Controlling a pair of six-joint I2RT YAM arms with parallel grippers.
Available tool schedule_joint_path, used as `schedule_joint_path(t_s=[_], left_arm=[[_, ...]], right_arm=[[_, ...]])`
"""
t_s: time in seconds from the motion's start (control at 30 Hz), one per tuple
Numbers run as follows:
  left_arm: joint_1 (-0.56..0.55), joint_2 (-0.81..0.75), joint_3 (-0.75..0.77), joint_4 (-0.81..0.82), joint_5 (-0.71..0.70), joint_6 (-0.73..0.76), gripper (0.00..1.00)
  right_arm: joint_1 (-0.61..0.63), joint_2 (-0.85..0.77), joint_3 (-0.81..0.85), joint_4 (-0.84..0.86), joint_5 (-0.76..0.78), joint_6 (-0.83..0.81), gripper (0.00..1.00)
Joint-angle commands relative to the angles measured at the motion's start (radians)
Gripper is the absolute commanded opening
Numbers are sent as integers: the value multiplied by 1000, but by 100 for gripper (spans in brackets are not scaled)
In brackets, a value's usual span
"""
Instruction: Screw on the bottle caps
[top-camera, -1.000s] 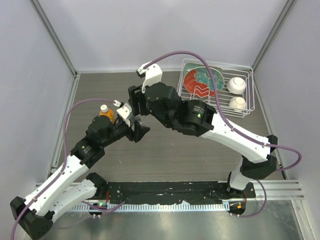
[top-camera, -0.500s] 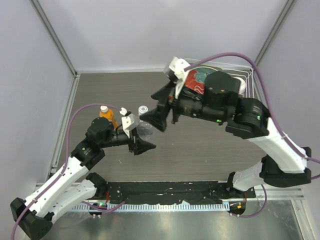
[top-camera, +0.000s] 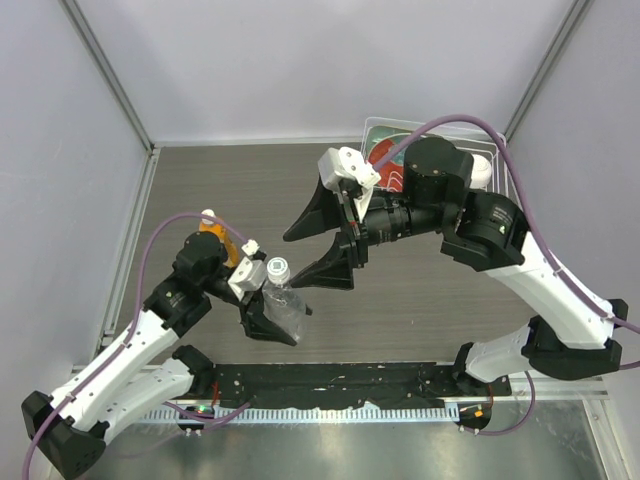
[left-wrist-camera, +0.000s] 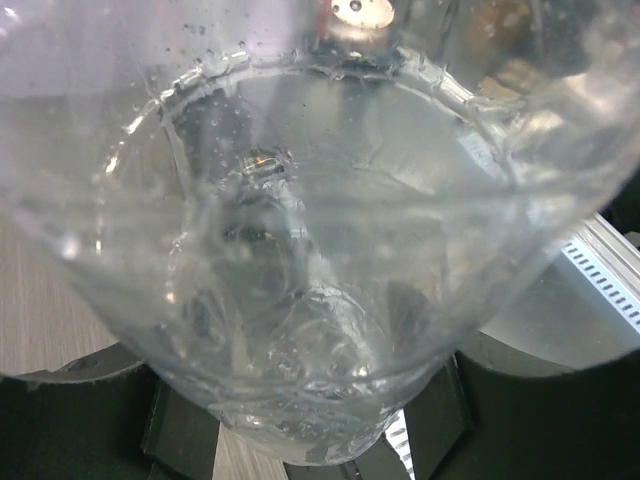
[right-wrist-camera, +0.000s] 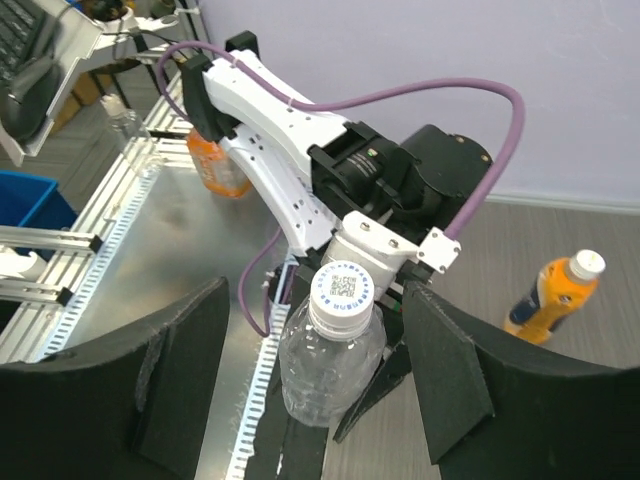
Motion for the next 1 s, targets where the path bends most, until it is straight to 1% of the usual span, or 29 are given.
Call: schedule_joint_path(t_s=[0.0, 0.13, 0.47, 0.77, 0.83, 0.97], left_arm=[[-2, 5, 53, 22, 95, 21, 0], [-2, 7, 65, 21, 94, 26, 0], [0, 4, 71, 16, 86, 27, 0], [0, 1, 70, 18, 57, 27, 0], [0, 1, 71, 18, 55, 53, 0], [0, -1, 71, 15, 44, 53, 0]], right_arm=[[-20, 11, -21, 146, -167, 29, 73], [-26, 43, -25, 173, -206, 49, 64], [-32, 80, -56, 239, -242, 90, 60], [-36, 79, -96, 264, -255, 113, 51], [-36, 76, -110, 268, -256, 113, 49], [-36, 60, -130, 293, -253, 122, 38]])
